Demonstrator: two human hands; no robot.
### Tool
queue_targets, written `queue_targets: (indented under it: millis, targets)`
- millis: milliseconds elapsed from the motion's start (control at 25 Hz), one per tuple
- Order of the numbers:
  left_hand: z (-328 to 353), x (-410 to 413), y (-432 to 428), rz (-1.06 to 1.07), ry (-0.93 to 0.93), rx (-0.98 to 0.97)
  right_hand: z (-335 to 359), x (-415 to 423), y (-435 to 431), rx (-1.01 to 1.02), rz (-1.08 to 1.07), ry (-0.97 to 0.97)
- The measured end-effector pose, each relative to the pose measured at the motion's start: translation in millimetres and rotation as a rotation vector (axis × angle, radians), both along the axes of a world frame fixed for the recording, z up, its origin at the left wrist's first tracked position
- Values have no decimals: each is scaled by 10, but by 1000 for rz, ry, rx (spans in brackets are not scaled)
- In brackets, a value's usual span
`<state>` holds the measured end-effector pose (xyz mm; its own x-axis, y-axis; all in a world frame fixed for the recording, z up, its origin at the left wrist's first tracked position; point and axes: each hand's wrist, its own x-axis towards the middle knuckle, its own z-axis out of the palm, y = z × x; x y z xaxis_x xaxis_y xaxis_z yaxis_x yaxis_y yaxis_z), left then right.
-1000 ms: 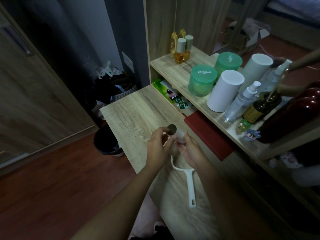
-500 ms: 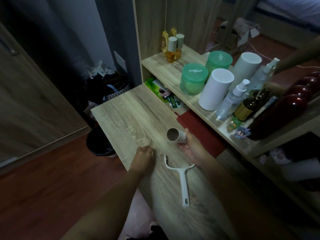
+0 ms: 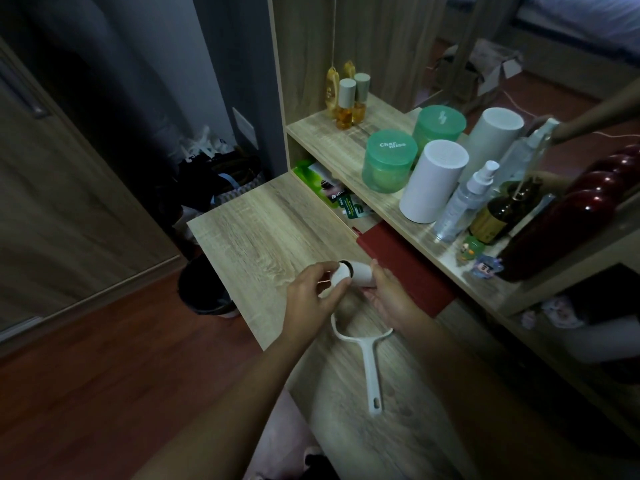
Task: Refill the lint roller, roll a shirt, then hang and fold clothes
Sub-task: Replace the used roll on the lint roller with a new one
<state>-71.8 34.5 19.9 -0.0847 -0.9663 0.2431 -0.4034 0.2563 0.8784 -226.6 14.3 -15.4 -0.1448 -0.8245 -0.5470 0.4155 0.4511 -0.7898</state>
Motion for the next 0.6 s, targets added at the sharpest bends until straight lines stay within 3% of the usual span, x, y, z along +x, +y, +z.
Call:
queue_targets:
  millis: [600]
  targets:
    - [10, -114, 8, 194, 142, 47, 10, 193, 41, -11, 13, -35]
